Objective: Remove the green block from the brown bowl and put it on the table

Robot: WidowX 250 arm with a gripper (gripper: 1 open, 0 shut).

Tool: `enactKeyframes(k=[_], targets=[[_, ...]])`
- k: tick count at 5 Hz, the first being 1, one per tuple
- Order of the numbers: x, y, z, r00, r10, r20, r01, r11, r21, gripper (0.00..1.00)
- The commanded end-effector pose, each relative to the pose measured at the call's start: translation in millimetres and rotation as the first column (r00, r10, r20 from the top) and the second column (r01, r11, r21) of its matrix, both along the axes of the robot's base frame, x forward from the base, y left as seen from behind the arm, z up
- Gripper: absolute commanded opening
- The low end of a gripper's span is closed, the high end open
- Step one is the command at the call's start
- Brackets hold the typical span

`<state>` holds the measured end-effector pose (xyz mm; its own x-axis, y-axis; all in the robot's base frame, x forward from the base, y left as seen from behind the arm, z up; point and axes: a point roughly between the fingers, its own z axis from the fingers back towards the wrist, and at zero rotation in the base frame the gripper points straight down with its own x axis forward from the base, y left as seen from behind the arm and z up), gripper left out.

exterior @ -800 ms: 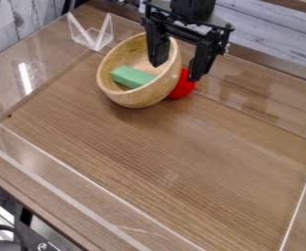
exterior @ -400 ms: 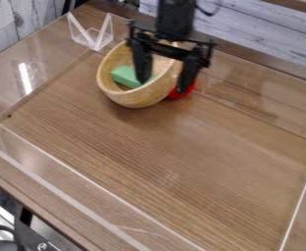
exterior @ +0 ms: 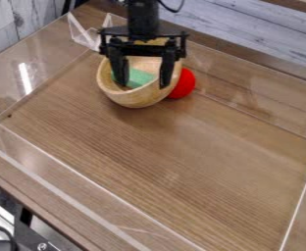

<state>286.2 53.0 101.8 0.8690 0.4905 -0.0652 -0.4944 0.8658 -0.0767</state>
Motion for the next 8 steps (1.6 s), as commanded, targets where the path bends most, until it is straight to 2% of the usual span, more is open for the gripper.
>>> enactKeyframes(k=[1, 2, 3, 4, 6, 8], targets=[[11.0, 14, 8.6, 0.973, 0.22, 0.076, -0.218, 0.975, -0.031, 1.0], [19.2, 22, 0.6, 0.899, 0.43, 0.081, -0.425, 0.902, -0.077, 1.0], [29.0, 25, -9.4, 0.836, 0.542, 0.084, -0.532, 0.838, -0.118, 1.0], [39.3, 27, -17.1, 0.826, 0.557, 0.086, -0.545, 0.828, -0.132, 1.0], [47.5, 23, -16.8, 0.801, 0.589, 0.102, -0.574, 0.806, -0.149, 1.0], [54.5, 27, -27.6, 0.835, 0.539, 0.109, -0.521, 0.839, -0.159, 1.0]])
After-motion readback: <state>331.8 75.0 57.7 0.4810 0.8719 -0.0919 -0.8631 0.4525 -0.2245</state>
